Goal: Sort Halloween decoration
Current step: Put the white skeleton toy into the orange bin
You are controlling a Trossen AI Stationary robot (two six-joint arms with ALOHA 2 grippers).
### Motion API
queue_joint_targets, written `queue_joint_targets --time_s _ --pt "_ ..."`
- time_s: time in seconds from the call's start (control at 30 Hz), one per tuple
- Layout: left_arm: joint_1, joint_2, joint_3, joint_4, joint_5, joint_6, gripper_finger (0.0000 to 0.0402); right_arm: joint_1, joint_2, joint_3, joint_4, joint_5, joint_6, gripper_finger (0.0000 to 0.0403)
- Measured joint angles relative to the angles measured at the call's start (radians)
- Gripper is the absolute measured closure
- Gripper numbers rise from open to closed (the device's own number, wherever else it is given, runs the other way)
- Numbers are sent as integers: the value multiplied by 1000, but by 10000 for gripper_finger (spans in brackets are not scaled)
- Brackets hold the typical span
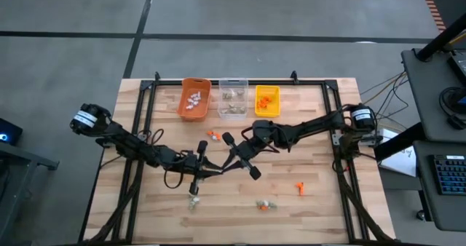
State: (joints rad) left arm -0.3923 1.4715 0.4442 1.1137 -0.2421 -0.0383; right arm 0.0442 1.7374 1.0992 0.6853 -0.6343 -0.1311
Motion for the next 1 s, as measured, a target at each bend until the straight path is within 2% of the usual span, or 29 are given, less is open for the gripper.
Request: queue_joint_targets --time_s 0.37,0.43,0.53,0.63,0.7,0.8,0.87,0.93,1.0 --pt "0 -36 0 -31 -6 -8 399 -40 -14 -1 -7 -5 138 285" --pt "1 -64 0 -84 -16 -19 400 -56 -31 -1 -25 -1 149 281" --pt "6 -132 0 -246 -84 -56 400 -82 -71 9 -121 42 157 280" --pt "32 -244 2 -489 -198 -129 401 -104 -124 37 -310 199 154 280" --pt "80 -329 21 -719 -280 -202 401 -114 -158 66 -466 371 139 280" --pt "215 -428 84 -1083 -357 -319 401 -116 -194 104 -669 672 132 280" --pt "343 -465 132 -1292 -370 -373 401 -116 -204 120 -741 813 136 280" --pt "484 -474 174 -1421 -364 -383 401 -115 -213 122 -776 875 155 280" --pt "623 -472 200 -1498 -305 -352 401 -115 -213 122 -774 886 179 280"
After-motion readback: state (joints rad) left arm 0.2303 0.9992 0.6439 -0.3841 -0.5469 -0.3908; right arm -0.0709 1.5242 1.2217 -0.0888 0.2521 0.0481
